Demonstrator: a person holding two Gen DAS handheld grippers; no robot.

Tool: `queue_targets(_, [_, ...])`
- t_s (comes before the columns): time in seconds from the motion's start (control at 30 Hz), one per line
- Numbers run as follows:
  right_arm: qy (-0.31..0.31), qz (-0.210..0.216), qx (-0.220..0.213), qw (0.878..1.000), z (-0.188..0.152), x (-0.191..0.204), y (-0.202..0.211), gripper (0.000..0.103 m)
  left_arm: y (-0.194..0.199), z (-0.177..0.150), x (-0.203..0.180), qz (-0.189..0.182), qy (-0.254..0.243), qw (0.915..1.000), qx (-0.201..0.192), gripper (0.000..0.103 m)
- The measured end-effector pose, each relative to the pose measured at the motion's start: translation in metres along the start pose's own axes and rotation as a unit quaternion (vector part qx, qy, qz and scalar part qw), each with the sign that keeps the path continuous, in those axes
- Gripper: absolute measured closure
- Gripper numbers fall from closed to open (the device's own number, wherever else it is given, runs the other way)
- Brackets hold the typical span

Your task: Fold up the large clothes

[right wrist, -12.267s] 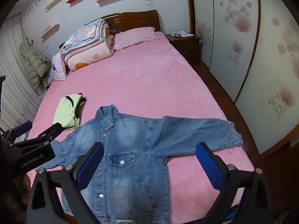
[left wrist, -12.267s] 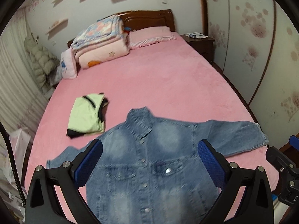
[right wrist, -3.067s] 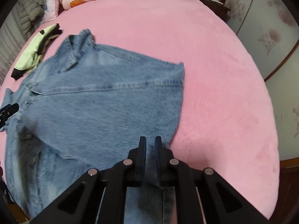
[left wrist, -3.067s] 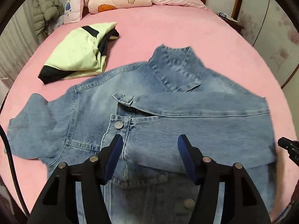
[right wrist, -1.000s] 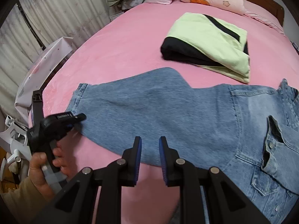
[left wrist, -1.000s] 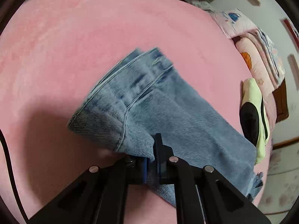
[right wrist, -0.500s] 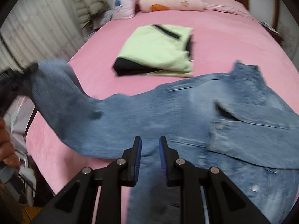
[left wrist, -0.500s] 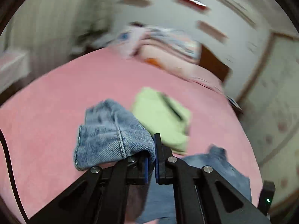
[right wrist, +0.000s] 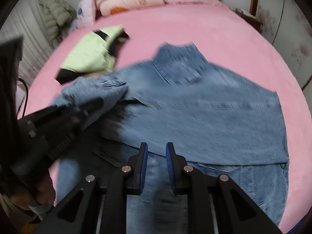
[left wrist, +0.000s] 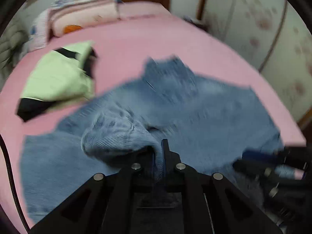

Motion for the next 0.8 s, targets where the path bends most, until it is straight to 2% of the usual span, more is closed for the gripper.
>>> queue_targets(0.07, [-0.005, 0.017, 0.022, 1.000, -0.001, -0.015, -0.012, 0.084, -0.016, -0.016, -0.017, -0.004, -0.006, 0.9997, 0.021, 0.075])
queue_targets(0.13, [-0.008, 0.042, 0.034, 0.999, 0.002, -0.024, -0.019, 0.084, -0.026, -0.025, -0.025, -0.026, 0.000, 0.9989, 0.039, 0.065])
queue_targets(0.2, [-0.006, 0.062, 0.031, 0.998, 0.007, -0.026, -0.019, 0.084, -0.019, -0.033, -0.023, -0.048, 0.014, 0.9978, 0.043, 0.063])
queue_targets(0.27, [0.005, 0.090, 0.029, 0.996, 0.016, -0.021, -0.018, 0.078, -0.001, -0.039, -0.018, -0.064, 0.030, 0.9968, 0.037, 0.056])
queue_targets(0.3, [0.011, 0.102, 0.029, 0.994, 0.020, -0.018, -0.017, 0.068, 0.012, -0.041, -0.012, -0.068, 0.042, 0.9964, 0.028, 0.053])
queue_targets(0.33, [0.018, 0.116, 0.028, 0.993, 0.025, -0.013, -0.016, 0.060, 0.021, -0.041, -0.005, -0.068, 0.050, 0.9961, 0.022, 0.045])
queue_targets(0.37, [0.023, 0.128, 0.030, 0.991, 0.028, -0.010, -0.015, 0.057, 0.035, -0.043, 0.004, -0.063, 0.060, 0.9961, 0.014, 0.039])
queue_targets(0.47, [0.025, 0.162, 0.043, 0.986, 0.039, -0.003, -0.021, 0.055, 0.071, -0.058, 0.037, -0.027, 0.086, 0.9959, -0.004, 0.038])
queue_targets(0.57, [0.027, 0.171, 0.069, 0.982, 0.046, 0.001, -0.036, 0.054, 0.087, -0.077, 0.073, 0.018, 0.115, 0.9932, 0.004, 0.038])
queue_targets(0.67, [0.032, 0.173, 0.084, 0.981, 0.048, 0.000, -0.051, 0.054, 0.084, -0.106, 0.112, 0.067, 0.153, 0.9854, 0.032, 0.038])
queue_targets(0.8, [0.020, 0.190, 0.108, 0.976, 0.051, -0.007, -0.077, 0.054, 0.070, -0.136, 0.143, 0.090, 0.202, 0.9735, 0.057, 0.038])
Point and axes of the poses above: each gripper's, at about its wrist camera, not at the fingertips, and y roughly against the way its jaws point, x to its left, z to its top, the point moved 8 cm from there along -y, roughly the way its jaws point, and after that the axes turned 10 degrees about x, right-handed, at the moved point
